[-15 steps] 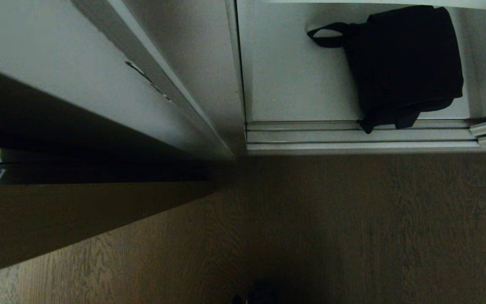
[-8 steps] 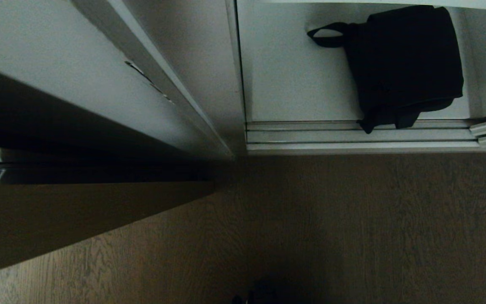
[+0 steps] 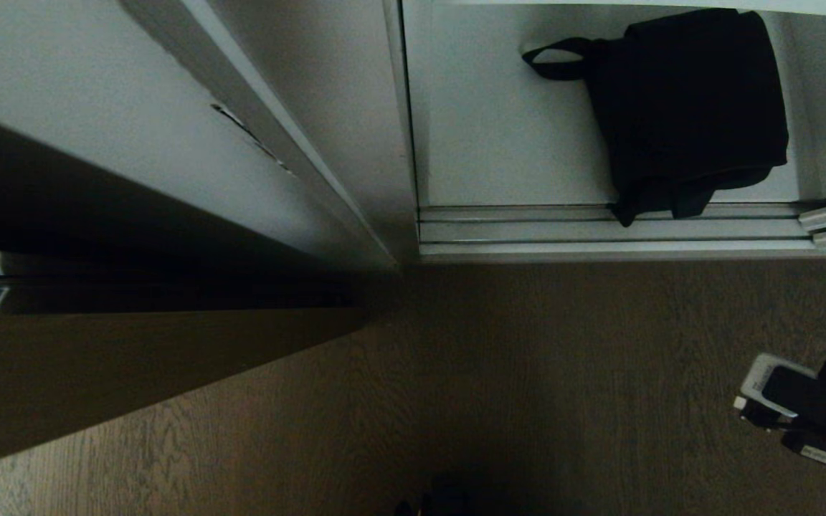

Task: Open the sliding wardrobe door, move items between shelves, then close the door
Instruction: Place the bag on the higher shelf

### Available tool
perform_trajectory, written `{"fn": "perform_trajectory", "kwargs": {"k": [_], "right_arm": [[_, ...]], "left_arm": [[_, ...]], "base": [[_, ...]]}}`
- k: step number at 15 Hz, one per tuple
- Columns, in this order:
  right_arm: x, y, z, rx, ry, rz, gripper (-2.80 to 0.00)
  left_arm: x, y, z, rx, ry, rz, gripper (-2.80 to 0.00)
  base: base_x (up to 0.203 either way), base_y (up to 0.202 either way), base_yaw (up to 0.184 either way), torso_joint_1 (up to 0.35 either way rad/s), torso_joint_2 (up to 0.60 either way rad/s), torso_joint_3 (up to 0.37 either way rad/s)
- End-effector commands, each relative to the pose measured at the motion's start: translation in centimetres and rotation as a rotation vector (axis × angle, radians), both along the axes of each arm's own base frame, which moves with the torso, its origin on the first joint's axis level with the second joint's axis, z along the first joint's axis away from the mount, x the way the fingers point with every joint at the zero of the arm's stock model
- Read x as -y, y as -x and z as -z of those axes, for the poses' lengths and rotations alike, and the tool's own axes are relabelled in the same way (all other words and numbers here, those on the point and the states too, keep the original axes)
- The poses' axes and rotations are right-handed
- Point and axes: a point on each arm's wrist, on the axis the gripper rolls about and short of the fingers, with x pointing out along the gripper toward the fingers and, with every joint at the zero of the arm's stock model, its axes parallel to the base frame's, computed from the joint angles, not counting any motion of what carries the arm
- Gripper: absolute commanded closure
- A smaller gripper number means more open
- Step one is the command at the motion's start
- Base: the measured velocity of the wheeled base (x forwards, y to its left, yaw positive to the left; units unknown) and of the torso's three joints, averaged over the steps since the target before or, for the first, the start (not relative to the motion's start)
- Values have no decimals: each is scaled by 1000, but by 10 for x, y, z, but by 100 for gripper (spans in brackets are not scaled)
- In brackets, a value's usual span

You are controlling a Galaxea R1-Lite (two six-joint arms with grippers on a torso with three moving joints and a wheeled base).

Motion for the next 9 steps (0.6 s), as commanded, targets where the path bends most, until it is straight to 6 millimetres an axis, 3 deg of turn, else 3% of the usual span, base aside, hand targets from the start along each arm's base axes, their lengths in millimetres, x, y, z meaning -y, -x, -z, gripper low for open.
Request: {"fn": "perform_trajectory", "kwargs": {"k": [1,4,6,9], "right_arm": [[4,-43,17,47,5,-11,0],[14,-79,24,155,38,-72,0],[18,-104,17,269,61,-125,0],[36,-126,18,365,119,-195,0]], "left_arm": [[0,0,0,0,0,-1,0],[0,0,0,0,0,-1,0],[0,0,0,0,0,-1,0],[0,0,0,0,0,-1,0]], "base": [[0,0,0,0,0,0],[0,0,0,0,0,0],[0,0,0,0,0,0],[0,0,0,0,0,0]]}}
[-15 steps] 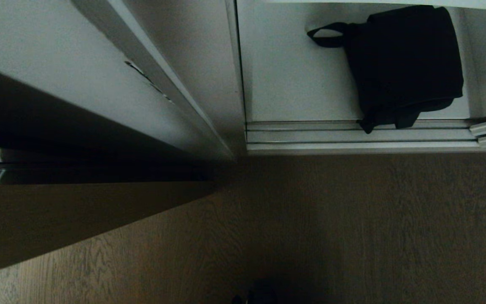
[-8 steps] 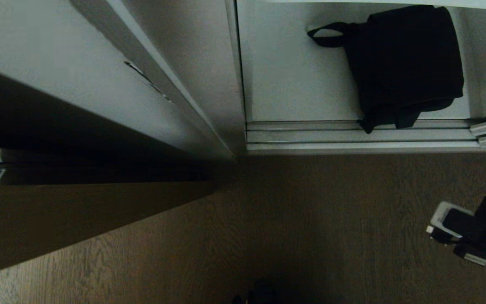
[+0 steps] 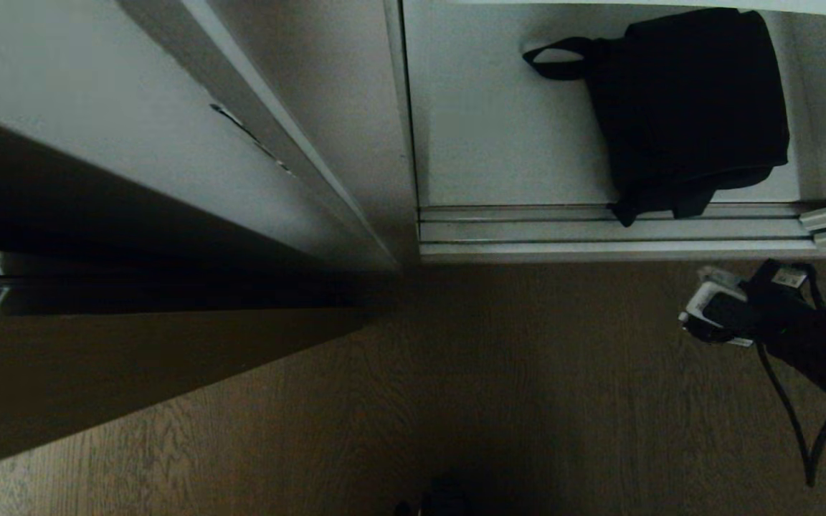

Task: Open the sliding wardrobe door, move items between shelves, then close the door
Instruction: Place the bag on the higher shelf

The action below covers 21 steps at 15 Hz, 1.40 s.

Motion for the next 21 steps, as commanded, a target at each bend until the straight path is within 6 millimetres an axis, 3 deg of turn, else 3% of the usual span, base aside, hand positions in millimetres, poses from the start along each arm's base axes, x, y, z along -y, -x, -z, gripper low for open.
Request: {"fn": "perform_trajectory", "kwargs": {"k": [1,2,4,9,13,16,21], "right_arm": [[16,-20,11,8,35,-19,0],[16,-20,11,8,35,-19,-280],[27,-34,5,51,48,-19,-280],[41,-60,22,43,54,-38,-280],[61,-83,17,105,97,-61,-280],[89,-107,15,171,145,-81,-280],[99,-138,2,286,187,-104,-280]], "left_arm": [[0,0,0,-1,0,-1,0],[0,0,0,0,0,-1,0],[0,0,0,1,0,-1,0],[0,0,0,1,0,-1,0],[0,0,0,1,0,-1,0],[0,0,0,1,0,-1,0],[0,0,0,-1,0,-1,0]], "base": [[0,0,0,0,0,0],[0,0,0,0,0,0],[0,0,0,0,0,0],[0,0,0,0,0,0],[0,0,0,0,0,0],[0,0,0,0,0,0],[0,0,0,0,0,0]]}}
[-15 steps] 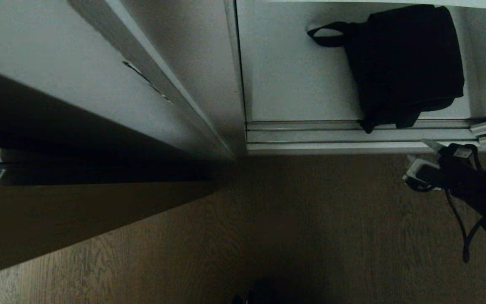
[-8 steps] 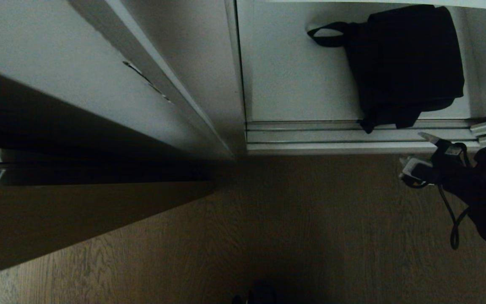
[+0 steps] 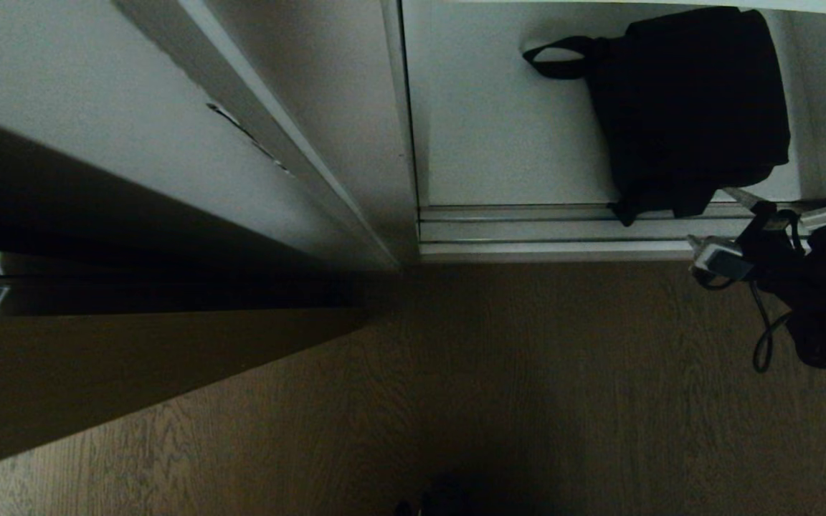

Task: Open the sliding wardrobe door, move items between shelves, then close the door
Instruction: Place the bag on the higher shelf

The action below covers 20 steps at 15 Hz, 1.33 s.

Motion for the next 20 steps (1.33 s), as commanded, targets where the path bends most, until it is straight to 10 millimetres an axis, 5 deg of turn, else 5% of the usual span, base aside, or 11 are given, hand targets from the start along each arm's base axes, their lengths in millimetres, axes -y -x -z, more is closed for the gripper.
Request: {"fn": "perform_trajectory", "kwargs": {"k": [1,13,20], "right_arm": [[3,-16,8,24,16,-11,-280],[-4,-79,-3,204,34,-69,-280],[-3,-92,-7,241,-5,-30,-280]], "left_arm": [[0,0,0,0,0,-1,0],[0,0,0,1,0,-1,0],[0,0,0,1,0,-1,0]], "base": [[0,0,0,0,0,0],[0,0,0,0,0,0],[0,0,0,0,0,0]]}}
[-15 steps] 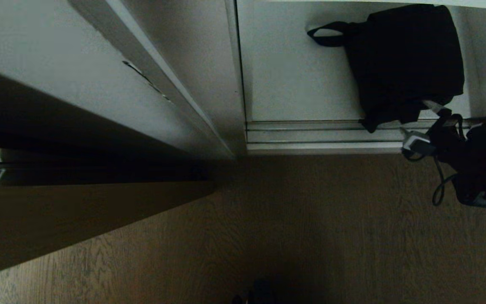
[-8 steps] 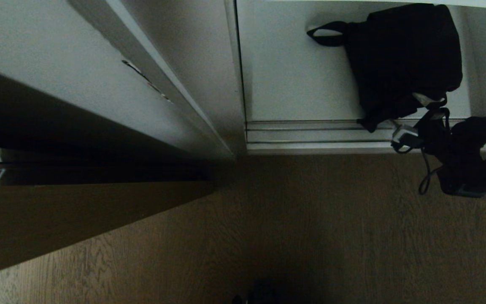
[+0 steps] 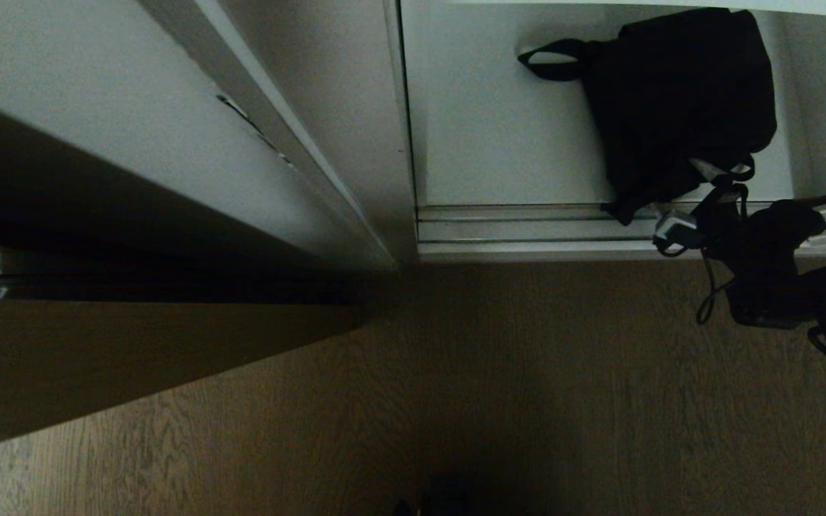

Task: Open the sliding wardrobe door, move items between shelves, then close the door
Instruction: Place the bag on the higher shelf

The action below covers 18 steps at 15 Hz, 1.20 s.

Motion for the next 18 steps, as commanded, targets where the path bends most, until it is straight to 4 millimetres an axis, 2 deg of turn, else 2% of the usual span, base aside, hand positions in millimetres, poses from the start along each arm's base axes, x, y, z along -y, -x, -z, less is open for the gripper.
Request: {"fn": "perform_trajectory", "kwargs": {"k": [1,3,5,8,13,17,18], "right_arm": [[0,1,-6,26,-12,20,-280],[0,1,-7,27,-13,19,-280],[-3,10,-32,84,-11,7,-280],[-6,23,-55,107,-6,2,-280],[-5,48,-72,80,-35,-1,-280],[-2,57,-72,77,-36,10,-280],[-1,54,-66,68,-38,12,-280]], "left_arm": [[0,0,0,0,0,-1,0],[0,0,0,0,0,-1,0],[0,0,0,-1,0,-1,0],[0,0,0,0,0,-1,0],[0,0,0,0,0,-1,0],[0,0,0,-1,0,-1,0],[0,0,0,0,0,-1,0]], "base": [[0,0,0,0,0,0],[0,0,0,0,0,0],[0,0,0,0,0,0],[0,0,0,0,0,0],[0,0,0,0,0,0],[0,0,0,0,0,0],[0,0,0,0,0,0]]}}
